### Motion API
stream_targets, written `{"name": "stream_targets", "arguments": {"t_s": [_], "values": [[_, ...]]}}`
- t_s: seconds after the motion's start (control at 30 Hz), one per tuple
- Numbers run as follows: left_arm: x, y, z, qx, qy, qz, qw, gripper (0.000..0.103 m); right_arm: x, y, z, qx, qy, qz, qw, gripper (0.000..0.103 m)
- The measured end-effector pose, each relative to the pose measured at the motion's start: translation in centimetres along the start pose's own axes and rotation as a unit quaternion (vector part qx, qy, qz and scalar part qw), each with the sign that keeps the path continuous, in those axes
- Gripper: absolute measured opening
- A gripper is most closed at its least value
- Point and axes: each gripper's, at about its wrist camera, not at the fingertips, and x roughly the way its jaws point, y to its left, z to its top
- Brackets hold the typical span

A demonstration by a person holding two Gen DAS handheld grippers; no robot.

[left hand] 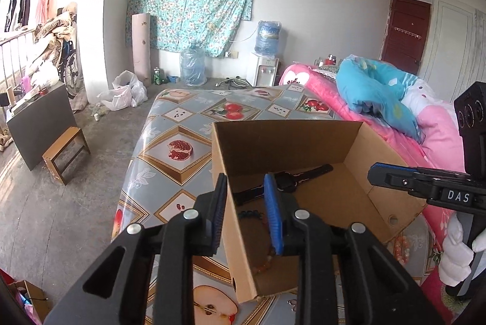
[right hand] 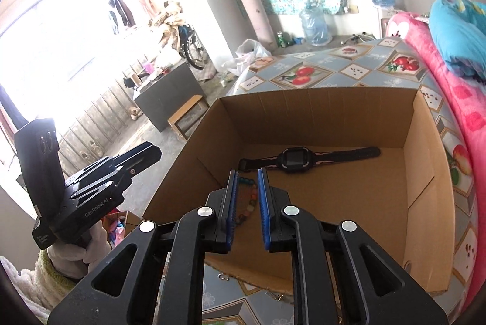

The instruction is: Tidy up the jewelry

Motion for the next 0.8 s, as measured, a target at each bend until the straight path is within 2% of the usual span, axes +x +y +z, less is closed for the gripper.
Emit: {"name": "stream_targets", "arguments": {"t_s": [0.1,0.17,0.27,0.37,0.5,0.57,0.63,0.7,0.8], "values": [[-2.1,-0.1,-1.5,-0.004,-0.017,-0.007,0.9998,0.039,-2.3,1.3,-1.9,-0.025,-0.026,0.026,0.999,0.031],[-3.3,-0.3,-2.9,-0.004,-0.017,-0.003,0.9998,0.049,-3.2,2.2,-3.9,-0.045,-0.027,0.033,0.998,0.037],[-3.6,-0.7,-5.6,-0.007,0.014,0.011,0.9998,0.057,-3.4,3.4,-7.2,-0.066,-0.013,0.014,0.998,0.051],[-2.5,-1.4,-8.6,-0.008,0.070,0.030,0.9971,0.058,-2.3,3.6,-10.4,-0.062,0.019,-0.008,0.998,0.052],[-0.7,-2.6,-12.6,0.003,0.143,0.052,0.9883,0.058,-0.7,3.2,-13.7,-0.053,0.064,-0.070,0.994,0.053],[0.2,-3.2,-14.1,0.011,0.170,0.062,0.9835,0.058,-0.5,2.8,-14.6,-0.050,0.071,-0.097,0.992,0.053],[0.8,-3.7,-15.1,0.016,0.180,0.067,0.9812,0.058,-0.5,2.9,-15.4,-0.062,0.073,-0.118,0.988,0.054],[1.2,-4.0,-15.7,0.017,0.184,0.074,0.9800,0.058,-0.4,3.0,-16.1,-0.072,0.071,-0.132,0.986,0.060],[1.5,-4.3,-16.1,0.019,0.173,0.089,0.9808,0.060,-0.5,2.9,-17.0,-0.069,0.070,-0.145,0.985,0.061]]}}
